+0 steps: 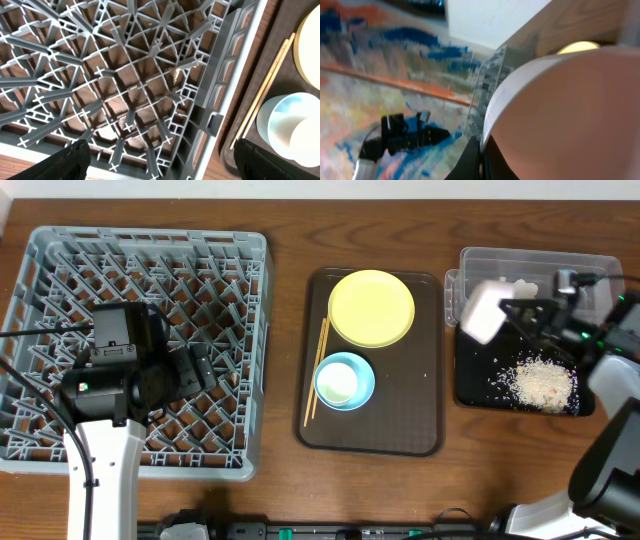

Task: Sort waste into correct bins and load items into the dishwasher
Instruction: 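Carry the emptied pink bowl with the right gripper back over the yellow plate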

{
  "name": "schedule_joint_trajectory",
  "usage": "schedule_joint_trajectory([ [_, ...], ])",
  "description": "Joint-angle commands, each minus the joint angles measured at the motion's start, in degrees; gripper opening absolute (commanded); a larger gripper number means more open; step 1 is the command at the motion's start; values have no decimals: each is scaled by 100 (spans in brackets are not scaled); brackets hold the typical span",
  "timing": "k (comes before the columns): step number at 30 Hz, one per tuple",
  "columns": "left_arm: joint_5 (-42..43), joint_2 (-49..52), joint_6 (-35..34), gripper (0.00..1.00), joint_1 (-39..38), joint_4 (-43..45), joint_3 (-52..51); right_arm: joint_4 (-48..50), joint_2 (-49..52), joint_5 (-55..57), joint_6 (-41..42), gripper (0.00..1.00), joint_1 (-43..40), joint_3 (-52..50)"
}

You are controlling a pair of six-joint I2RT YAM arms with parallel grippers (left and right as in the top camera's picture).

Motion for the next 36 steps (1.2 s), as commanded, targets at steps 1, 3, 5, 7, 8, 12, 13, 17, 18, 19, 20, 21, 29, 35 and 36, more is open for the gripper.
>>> schedule_joint_trajectory([
  [1,-28,7,-28,93,26,-4,127,811,37,-76,935,1,501,-4],
  [3,-28,7,-28,93,26,-4,127,1679,37,-9,1408,1,769,-4],
  [5,-28,7,-28,93,26,-2,127,2553,37,105,1751,1,1075,-4],
  [7,-28,7,-31,93,26,-2,127,3198,37,216,1917,1,1375,-4],
  [8,-28,7,-31,93,26,-2,127,3425,37,289,1926,1,1523,-4],
  [12,-31,7,-31,93,26,-2,127,3744,37,970,1915,1,2059,-4],
  [13,-31,7,-31,93,26,-2,127,3744,37,1215,1897,1,2157,-4],
  [17,-28,7,-28,93,26,-4,127,3742,37,2511,1775,1,2468,-4],
  [18,-28,7,-31,93,26,-4,127,3742,37,2830,1746,1,2522,-4],
  [19,-28,7,-28,93,26,-4,127,3740,37,3156,1707,1,2575,-4],
  [20,-28,7,-31,93,26,-4,127,3740,37,3353,1661,1,2610,-2],
  [21,-28,7,-31,93,26,-4,127,3738,37,3523,1576,1,2651,7],
  [29,-31,7,-28,93,26,-2,127,3047,37,3722,540,1,2833,376],
  [35,-31,7,-28,93,26,-4,127,2031,37,3731,-120,1,2903,1108],
  [36,-31,7,-28,93,26,-4,127,1836,37,3731,-219,1,2914,1261],
])
